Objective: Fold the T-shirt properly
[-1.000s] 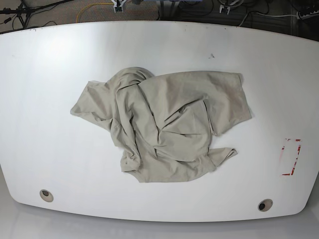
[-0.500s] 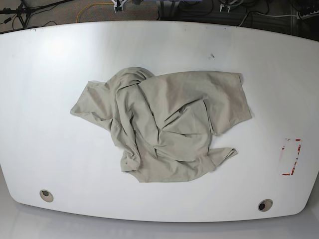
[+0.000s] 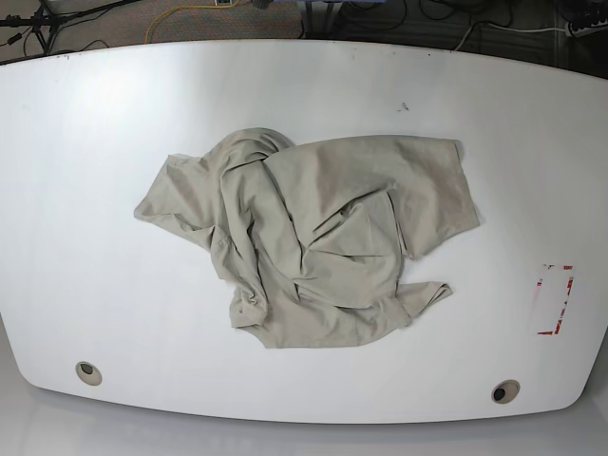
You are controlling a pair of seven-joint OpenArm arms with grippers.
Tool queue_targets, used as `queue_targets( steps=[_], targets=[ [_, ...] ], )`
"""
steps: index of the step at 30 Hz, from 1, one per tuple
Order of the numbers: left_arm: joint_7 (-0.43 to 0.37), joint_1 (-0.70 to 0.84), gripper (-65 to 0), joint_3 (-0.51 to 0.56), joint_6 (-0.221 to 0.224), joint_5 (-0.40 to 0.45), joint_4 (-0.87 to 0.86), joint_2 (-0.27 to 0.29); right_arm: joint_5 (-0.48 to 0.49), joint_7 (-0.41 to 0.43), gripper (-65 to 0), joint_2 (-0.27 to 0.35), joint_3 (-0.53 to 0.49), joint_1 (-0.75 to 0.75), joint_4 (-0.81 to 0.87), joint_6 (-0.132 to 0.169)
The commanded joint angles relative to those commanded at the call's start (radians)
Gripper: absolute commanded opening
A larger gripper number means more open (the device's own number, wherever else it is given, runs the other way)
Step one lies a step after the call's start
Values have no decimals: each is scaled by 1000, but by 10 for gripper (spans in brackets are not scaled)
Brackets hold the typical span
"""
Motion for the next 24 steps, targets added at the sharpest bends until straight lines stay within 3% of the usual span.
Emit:
queue_targets(
  steps=[11,24],
  targets=[
    [6,-88,-314,7,-1,24,-129,7,5,-12,-475,-7,3,42,-40,3],
    [9,-92,-314,7,0,34,-107,7,6,-12,-481,-7,3,35,-15,2]
  ],
)
